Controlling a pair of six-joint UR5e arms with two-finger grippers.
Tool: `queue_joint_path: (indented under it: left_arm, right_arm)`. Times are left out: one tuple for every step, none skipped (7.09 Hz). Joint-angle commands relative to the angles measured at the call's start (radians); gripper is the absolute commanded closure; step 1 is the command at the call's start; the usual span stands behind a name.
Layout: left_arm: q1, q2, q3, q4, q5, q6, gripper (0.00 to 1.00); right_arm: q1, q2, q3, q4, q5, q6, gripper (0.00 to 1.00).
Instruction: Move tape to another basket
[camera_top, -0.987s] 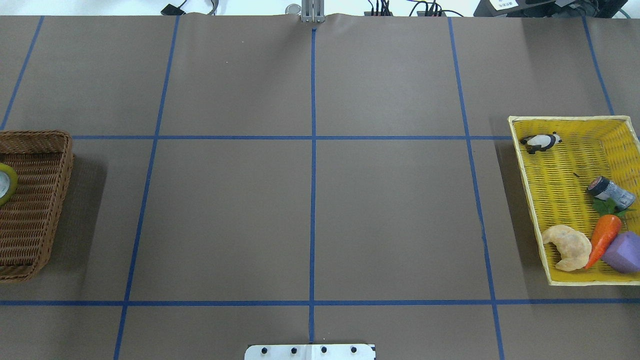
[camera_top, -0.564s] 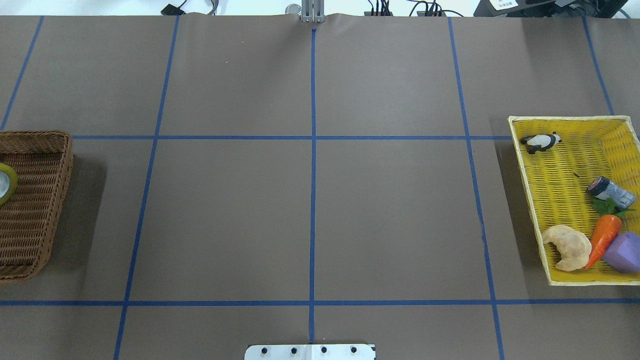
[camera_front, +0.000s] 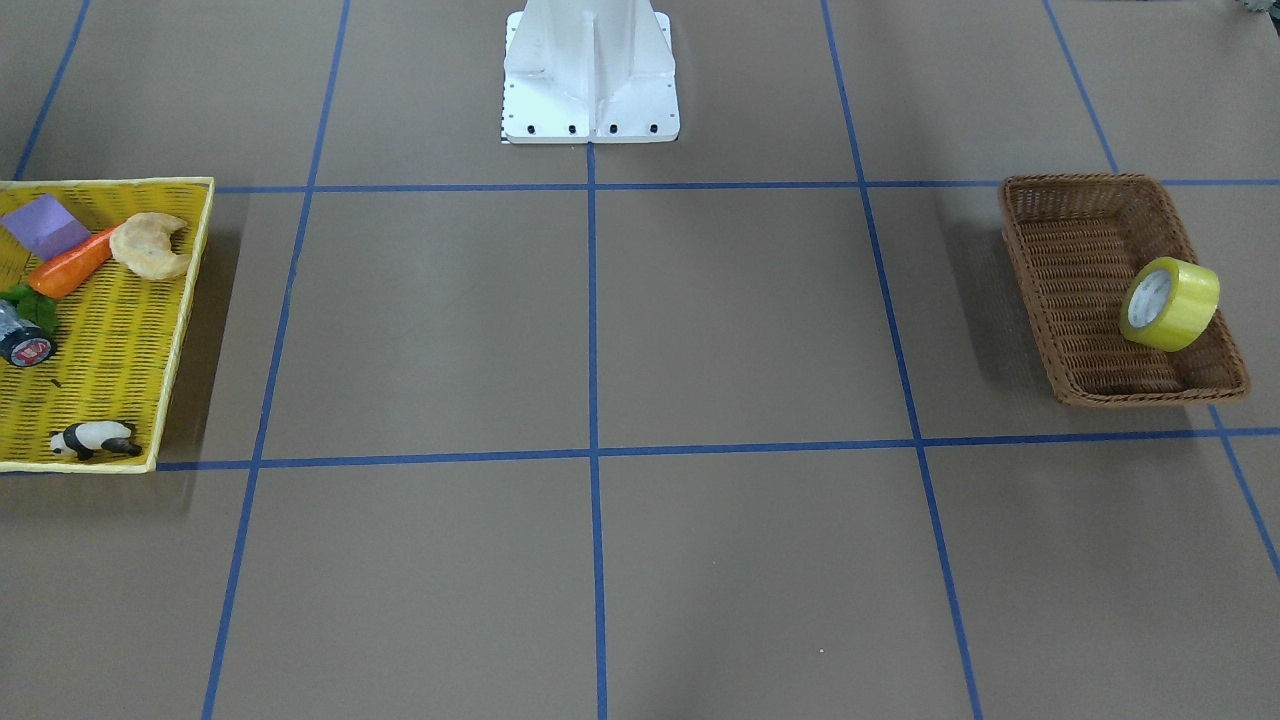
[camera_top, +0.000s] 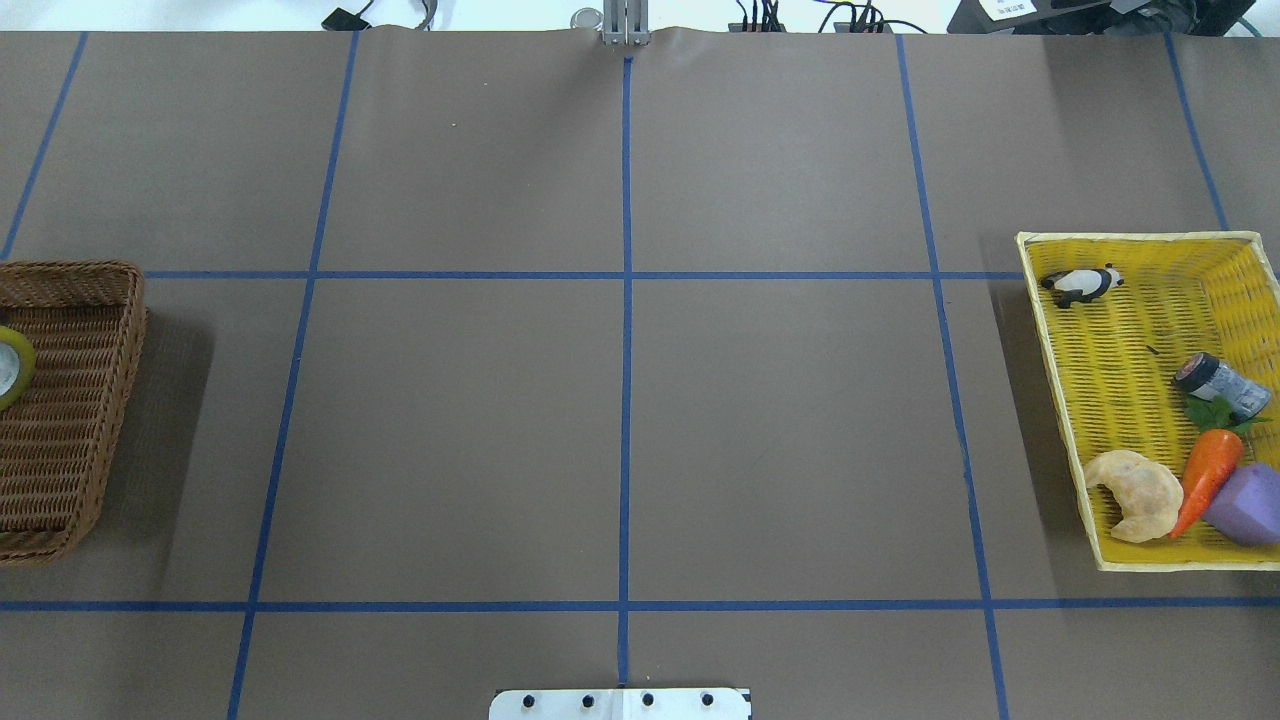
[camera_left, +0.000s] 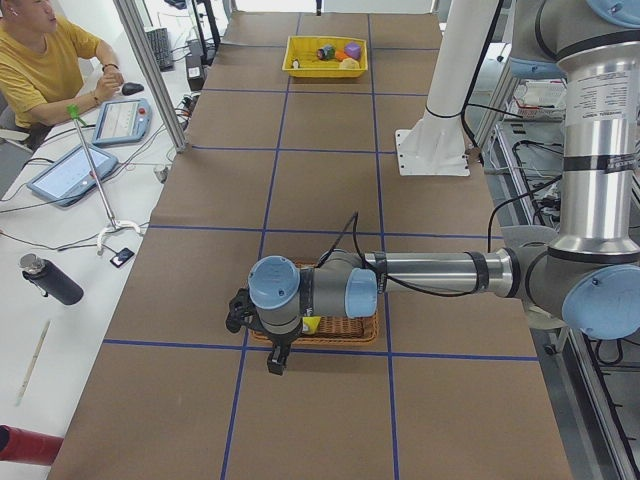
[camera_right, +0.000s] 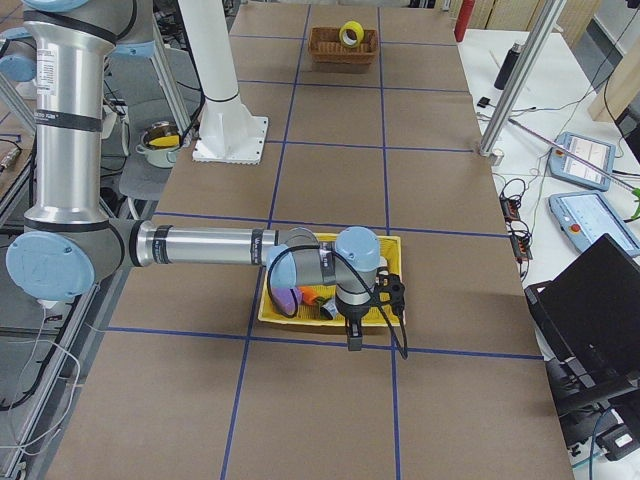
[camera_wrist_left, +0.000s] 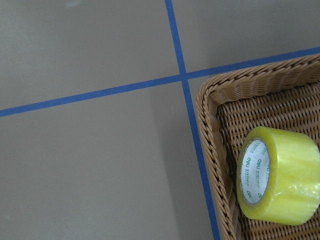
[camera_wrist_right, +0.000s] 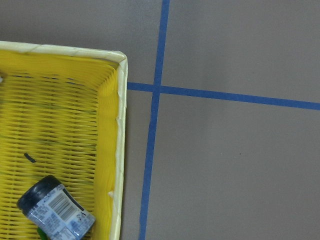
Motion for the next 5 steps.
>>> queue_joint_path:
  left_arm:
    - [0.000, 0.001, 0.000, 0.000, -0.001, 0.000, 0.02]
    - [0.000, 0.001, 0.000, 0.000, -0.004, 0.000, 0.02]
    - [0.000, 0.001, 0.000, 0.000, -0.004, 0.000, 0.02]
    - [0.000, 0.001, -0.001, 0.000, -0.005, 0.000, 0.02]
    - [0.000, 0.001, -0.001, 0.000, -0.005, 0.000, 0.02]
  right_arm:
    - [-0.001, -0.002, -0.001, 0.000, -0.001, -0.002, 0.00]
    - [-0.001, -0.002, -0.001, 0.000, -0.001, -0.002, 0.00]
    - [0.000, -0.003, -0.001, 0.000, -0.001, -0.002, 0.00]
    - [-0.001, -0.002, -0.005, 0.000, -0.001, -0.002, 0.00]
    - [-0.001, -0.002, -0.008, 0.000, -0.001, -0.002, 0.00]
